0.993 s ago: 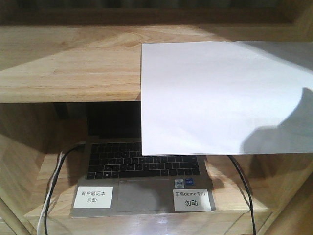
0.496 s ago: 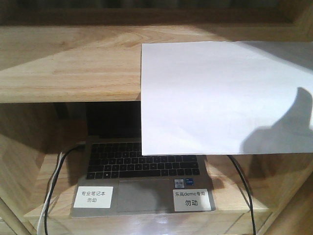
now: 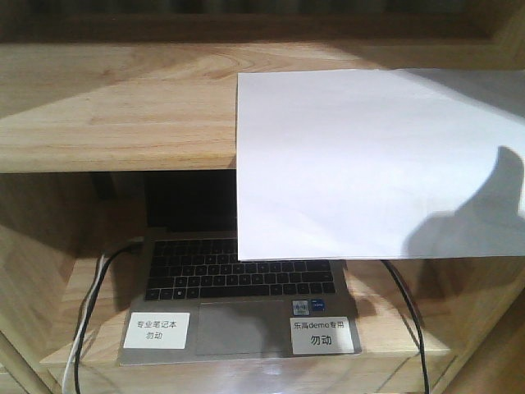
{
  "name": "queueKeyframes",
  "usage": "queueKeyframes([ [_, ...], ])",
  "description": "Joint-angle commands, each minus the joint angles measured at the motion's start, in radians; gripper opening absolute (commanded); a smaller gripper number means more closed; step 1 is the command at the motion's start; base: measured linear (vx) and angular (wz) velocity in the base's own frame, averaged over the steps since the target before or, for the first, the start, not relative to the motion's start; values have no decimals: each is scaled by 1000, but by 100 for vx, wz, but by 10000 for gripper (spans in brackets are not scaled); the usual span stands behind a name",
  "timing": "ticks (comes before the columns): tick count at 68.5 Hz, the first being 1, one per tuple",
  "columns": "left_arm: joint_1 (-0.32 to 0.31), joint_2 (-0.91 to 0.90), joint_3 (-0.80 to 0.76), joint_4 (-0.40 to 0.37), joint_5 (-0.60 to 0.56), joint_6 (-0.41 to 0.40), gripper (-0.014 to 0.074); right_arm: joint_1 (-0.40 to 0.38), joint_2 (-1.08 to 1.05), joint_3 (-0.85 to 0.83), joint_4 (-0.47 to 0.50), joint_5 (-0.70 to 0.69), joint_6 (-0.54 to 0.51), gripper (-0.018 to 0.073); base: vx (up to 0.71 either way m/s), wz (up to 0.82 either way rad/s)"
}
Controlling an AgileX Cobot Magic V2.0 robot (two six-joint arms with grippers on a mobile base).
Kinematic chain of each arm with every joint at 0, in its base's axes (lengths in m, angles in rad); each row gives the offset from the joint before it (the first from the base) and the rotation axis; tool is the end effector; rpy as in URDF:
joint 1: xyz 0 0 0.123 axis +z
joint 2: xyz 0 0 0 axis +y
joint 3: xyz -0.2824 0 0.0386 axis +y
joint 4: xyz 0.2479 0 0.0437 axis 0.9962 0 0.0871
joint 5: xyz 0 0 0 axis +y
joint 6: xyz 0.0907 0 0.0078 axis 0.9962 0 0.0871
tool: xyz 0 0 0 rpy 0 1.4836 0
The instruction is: Grab stapler and paper to desk for stapling
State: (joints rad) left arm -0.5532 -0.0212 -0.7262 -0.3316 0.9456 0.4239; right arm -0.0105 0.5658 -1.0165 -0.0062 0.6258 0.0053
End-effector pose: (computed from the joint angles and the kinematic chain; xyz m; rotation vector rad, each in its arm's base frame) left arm -0.0497 0.0024 0.3487 0.8197 1.4586 -0.4694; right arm 0.0771 -0.0011 0.4462 0.0117 1.6587 -0.0108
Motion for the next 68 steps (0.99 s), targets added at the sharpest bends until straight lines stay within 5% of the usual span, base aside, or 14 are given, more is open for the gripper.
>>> queueKeyframes([
  [1,-4,23,-24,-27,-116,-7,-6,0,12,-27,-6,-78,-5,544,0,0],
  [18,-4,23,-24,-27,-116,-7,-6,0,12,-27,-3,-91,27,687,0,0],
  [25,-4,23,-24,-27,-116,-7,-6,0,12,-27,-3,-144,146,727,0,0],
  [36,-4,23,-24,-27,-116,-7,-6,0,12,-24,-8,-256,574,716,0,0],
  [46,-4,23,-24,-27,-116,-7,-6,0,12,-4,-47,-364,1144,700,0,0],
  [54,-4,23,-24,-27,-116,-7,-6,0,11,61,-92,-525,1469,683,0,0],
  [68,-4,23,-24,-27,-116,-7,-6,0,-28,206,-190,-837,1693,654,0,0],
])
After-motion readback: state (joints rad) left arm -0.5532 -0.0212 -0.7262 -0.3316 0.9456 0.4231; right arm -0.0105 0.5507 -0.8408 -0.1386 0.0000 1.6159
